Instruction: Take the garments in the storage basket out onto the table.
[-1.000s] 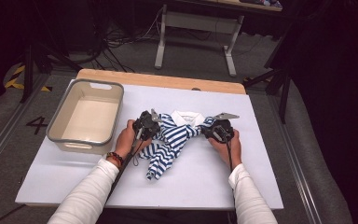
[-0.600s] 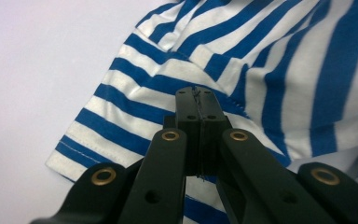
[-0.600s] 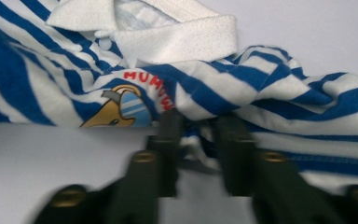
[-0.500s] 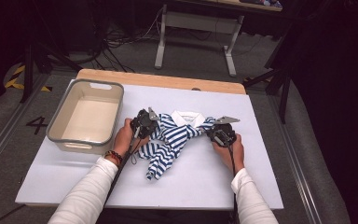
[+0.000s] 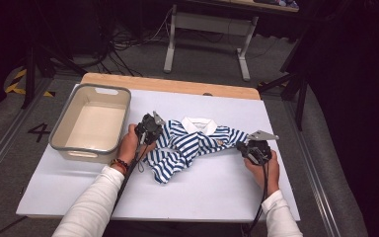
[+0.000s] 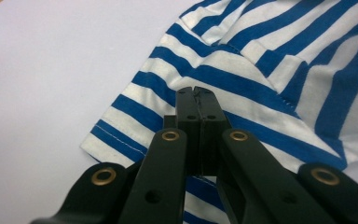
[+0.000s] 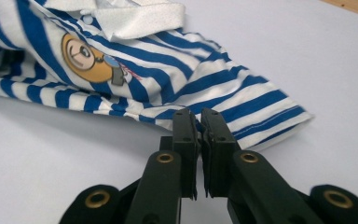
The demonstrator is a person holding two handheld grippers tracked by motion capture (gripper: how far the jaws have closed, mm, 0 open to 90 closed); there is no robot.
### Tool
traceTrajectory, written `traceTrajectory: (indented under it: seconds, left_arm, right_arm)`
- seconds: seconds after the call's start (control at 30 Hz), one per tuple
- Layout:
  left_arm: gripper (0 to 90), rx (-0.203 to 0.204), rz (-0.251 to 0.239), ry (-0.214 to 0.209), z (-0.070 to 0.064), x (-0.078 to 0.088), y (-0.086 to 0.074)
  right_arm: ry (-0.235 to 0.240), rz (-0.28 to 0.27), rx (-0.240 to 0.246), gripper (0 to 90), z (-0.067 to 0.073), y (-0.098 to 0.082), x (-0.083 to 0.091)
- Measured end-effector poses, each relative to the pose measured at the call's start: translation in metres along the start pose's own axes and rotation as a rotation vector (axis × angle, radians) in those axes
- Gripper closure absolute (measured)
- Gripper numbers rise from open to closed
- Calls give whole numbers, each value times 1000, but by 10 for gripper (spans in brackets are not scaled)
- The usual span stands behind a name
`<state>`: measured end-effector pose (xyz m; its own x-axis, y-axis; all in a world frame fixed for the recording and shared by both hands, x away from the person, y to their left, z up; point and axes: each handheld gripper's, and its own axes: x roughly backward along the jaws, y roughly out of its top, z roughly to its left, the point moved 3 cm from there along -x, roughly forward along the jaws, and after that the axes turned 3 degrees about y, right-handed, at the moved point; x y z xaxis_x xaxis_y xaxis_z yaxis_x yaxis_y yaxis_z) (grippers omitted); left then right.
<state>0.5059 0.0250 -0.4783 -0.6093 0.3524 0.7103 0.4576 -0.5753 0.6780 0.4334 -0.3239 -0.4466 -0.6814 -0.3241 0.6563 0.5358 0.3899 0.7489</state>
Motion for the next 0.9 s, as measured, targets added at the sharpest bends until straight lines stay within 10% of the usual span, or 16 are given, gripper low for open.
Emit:
traceTrajectory:
  seconds: [0.3,0.5,0.9]
  left_arm:
    - [900,17,-8,14,2,-1,0]
    - [900,65,-102,-11,3,11,3]
    - [890,-69,-252,-88,-34,63,2]
  right_arm:
    - [-14,14,-20,847,-6,-11,6]
    - [-41,-32,-22,784,-6,-11,8]
    - [-16,-98,27,810,17,-2,21]
